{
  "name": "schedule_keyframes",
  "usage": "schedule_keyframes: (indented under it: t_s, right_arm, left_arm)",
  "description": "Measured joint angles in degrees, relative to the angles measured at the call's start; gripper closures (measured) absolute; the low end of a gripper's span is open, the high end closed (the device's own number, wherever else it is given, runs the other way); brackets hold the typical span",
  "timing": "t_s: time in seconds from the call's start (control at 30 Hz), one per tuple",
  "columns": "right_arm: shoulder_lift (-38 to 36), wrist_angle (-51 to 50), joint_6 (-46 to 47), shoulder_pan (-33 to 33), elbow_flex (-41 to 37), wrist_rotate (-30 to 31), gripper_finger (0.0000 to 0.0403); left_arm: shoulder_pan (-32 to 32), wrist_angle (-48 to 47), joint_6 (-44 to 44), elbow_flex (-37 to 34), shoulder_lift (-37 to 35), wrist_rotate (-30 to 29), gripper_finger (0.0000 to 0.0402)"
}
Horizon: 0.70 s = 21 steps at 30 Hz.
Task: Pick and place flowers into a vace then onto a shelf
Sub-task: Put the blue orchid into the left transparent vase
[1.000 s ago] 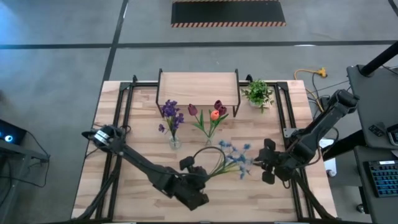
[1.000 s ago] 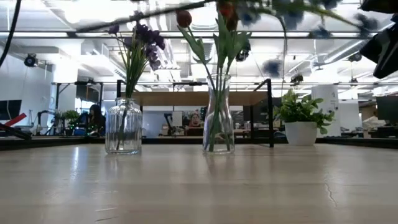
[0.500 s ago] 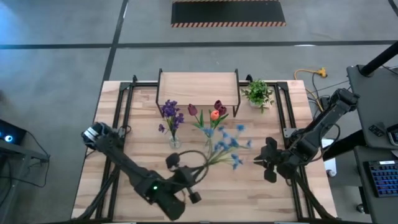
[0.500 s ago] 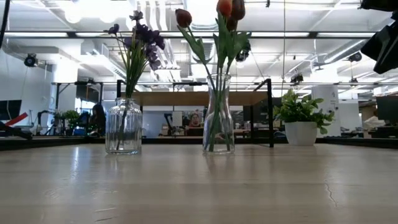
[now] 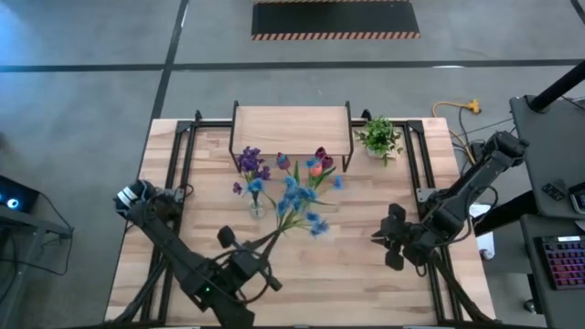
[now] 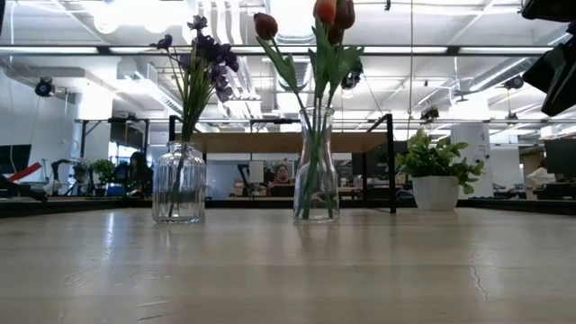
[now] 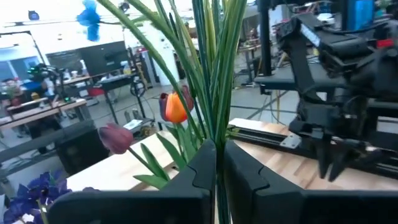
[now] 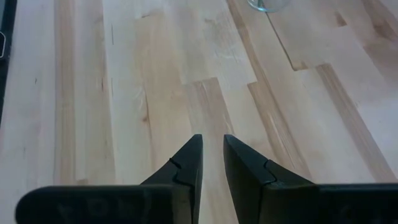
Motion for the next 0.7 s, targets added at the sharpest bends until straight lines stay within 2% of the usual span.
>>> schedule_keyframes:
  t_s: [0.4,0.6,0.7]
  right_arm:
    - [0.3,0.6,0.0,0.0,0.0,0.0,0.0346]
    - [0.3,0.7,0.0,0.0,0.0,0.0,0.0346]
    - [0.3,0.8,0.0,0.0,0.0,0.0,0.0346]
  left_arm:
    - [3.0,-1.0,-3.4,-5.5,-0.5,0.1,0.0400]
    - [4.7,-0.8,-19.3,-8.0,-2.6,0.1,0.0400]
    - [4.6,-0.9,-24.3,-8.7,-2.1,0.1,0.0400]
